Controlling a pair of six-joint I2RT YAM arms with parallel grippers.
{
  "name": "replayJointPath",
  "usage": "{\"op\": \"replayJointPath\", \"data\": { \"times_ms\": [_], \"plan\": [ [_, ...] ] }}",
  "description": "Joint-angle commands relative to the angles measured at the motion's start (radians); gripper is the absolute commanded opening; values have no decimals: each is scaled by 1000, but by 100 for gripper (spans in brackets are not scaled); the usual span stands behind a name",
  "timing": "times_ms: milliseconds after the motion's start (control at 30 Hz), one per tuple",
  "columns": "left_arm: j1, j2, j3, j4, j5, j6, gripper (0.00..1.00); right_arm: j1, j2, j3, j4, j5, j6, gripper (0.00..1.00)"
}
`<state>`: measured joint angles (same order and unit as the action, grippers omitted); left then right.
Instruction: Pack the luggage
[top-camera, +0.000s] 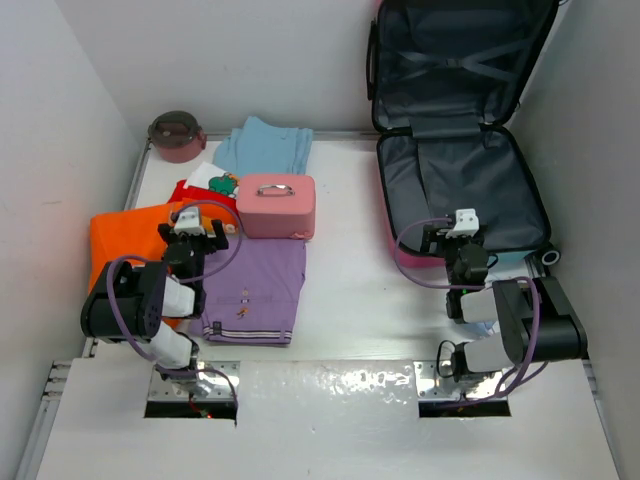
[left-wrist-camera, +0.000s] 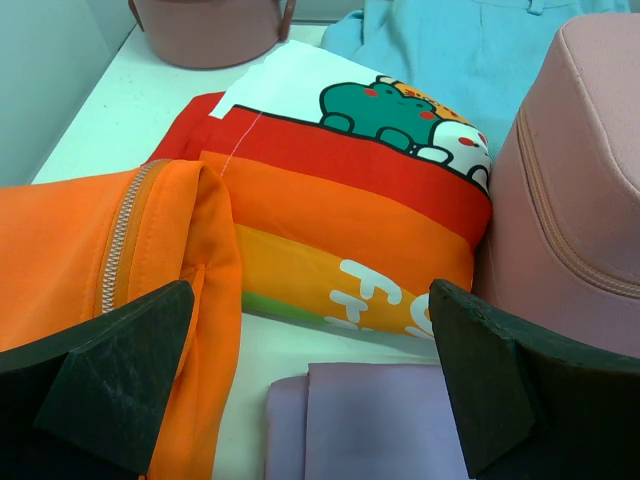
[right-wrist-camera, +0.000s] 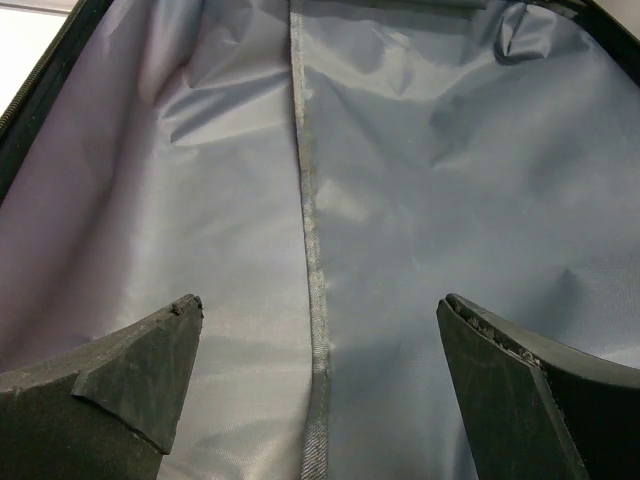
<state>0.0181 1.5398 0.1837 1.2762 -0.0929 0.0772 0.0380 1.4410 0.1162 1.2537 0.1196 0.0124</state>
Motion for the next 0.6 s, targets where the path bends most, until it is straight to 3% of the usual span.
{"op": "replayJointPath", "data": {
  "times_ms": [0, 100, 133, 233, 267, 433, 533, 567],
  "plan": [
    [-10, -6, 13, 46, -7, -7, 100, -13, 26, -46, -155, 46, -2, 99],
    [-10, -4, 11, 52, -7, -7, 100, -13, -55, 11, -330, 100, 18, 99],
    [-10, -4, 8, 58, -5, -7, 100, -13, -82, 72, -473, 92, 17, 99],
    [-10, -10, 11, 55, -5, -7, 100, -13, -181, 228, -682, 31, 9, 99],
    [-4, -20, 14, 48, -11, -28, 100, -13, -201, 273, -823, -51, -5, 99],
    [78, -92, 106, -164, 30, -112, 89, -15, -231, 614, -1198, -271, -49, 99],
    [91, -113, 192, -312, 82, -110, 90, -13, -231, 721, -1232, -379, -45, 99],
    [92, -116, 295, -491, 88, -103, 91, -9, -232, 740, -1235, -412, -60, 99]
  ]
}}
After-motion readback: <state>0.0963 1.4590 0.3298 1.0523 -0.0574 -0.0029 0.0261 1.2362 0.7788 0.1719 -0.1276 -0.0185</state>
